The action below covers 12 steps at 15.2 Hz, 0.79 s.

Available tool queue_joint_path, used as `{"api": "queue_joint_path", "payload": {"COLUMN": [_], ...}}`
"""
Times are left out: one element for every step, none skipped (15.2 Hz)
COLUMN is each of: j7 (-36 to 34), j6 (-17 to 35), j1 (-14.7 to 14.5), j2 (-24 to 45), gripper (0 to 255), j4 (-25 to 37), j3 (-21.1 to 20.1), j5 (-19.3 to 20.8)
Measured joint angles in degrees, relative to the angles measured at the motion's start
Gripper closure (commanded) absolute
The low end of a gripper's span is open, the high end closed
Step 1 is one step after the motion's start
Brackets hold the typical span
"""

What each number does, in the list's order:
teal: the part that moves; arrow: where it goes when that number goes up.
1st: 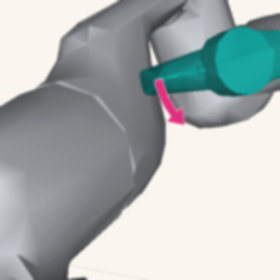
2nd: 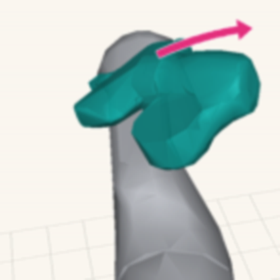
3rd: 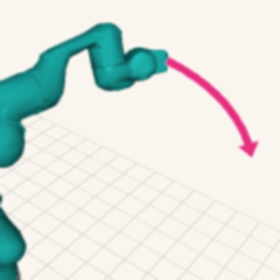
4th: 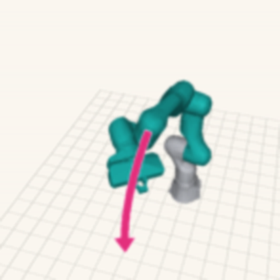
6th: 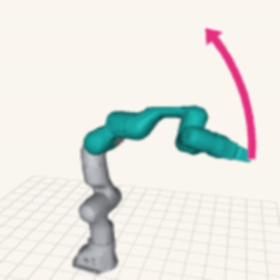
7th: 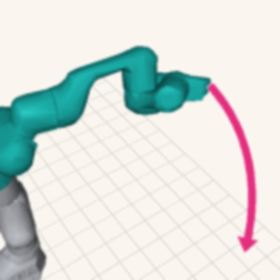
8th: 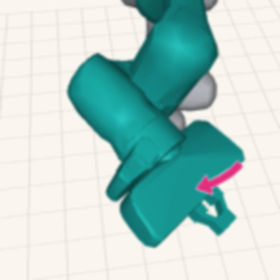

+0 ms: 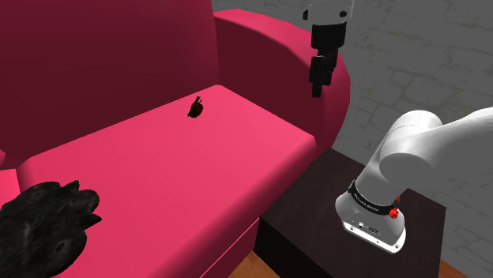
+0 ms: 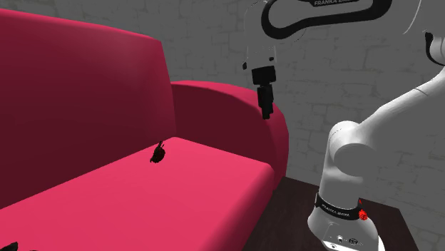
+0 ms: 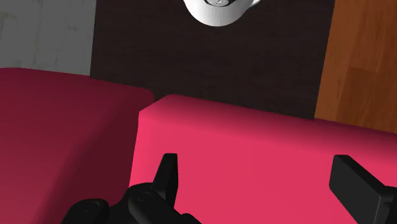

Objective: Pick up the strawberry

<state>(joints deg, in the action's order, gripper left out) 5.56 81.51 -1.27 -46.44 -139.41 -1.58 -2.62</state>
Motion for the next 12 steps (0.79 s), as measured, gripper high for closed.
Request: {"api": "queue_joint_path", "payload": {"j7": [0.00, -0.10, -0.25, -0.39, -0.69, -1.26, -1.45, -1.92, -2.09, -2.37, -2.86, -3.28], "j6": [0.00, 1.02, 2.32, 3.87, 6.00, 7.69, 9.36, 11.37, 13.04, 14.32, 16.03, 18.04], "j1": [0.00, -0.07, -0.15, -0.23, -0.36, -0.59, -0.66, -0.79, -0.79, -0.80, -0.92, -0.99], "j2": [0.00, 0.68, 2.14, 3.68, 5.55, 7.26, 8.68, 10.74, 12.48, 14.53, 16.13, 17.92], "gripper": [0, 0, 0, 0, 0, 0, 0, 0, 0, 0, 0, 0], "j4": [0.00, -0.17, 0.37, 0.76, 0.90, 1.45, 1.68, 2.20, 2.76, 4.05, 4.39, 4.61], "j3": [0.00, -0.24, -0.58, -0.95, -1.47, -2.22, -2.64, -3.29, -3.66, -4.09, -4.69, -5.22], "j5": [0.00, -0.04, -0.04, -0.01, -0.08, -0.29, -0.17, -0.22, -0.01, 0.22, 0.32, 0.50]}}
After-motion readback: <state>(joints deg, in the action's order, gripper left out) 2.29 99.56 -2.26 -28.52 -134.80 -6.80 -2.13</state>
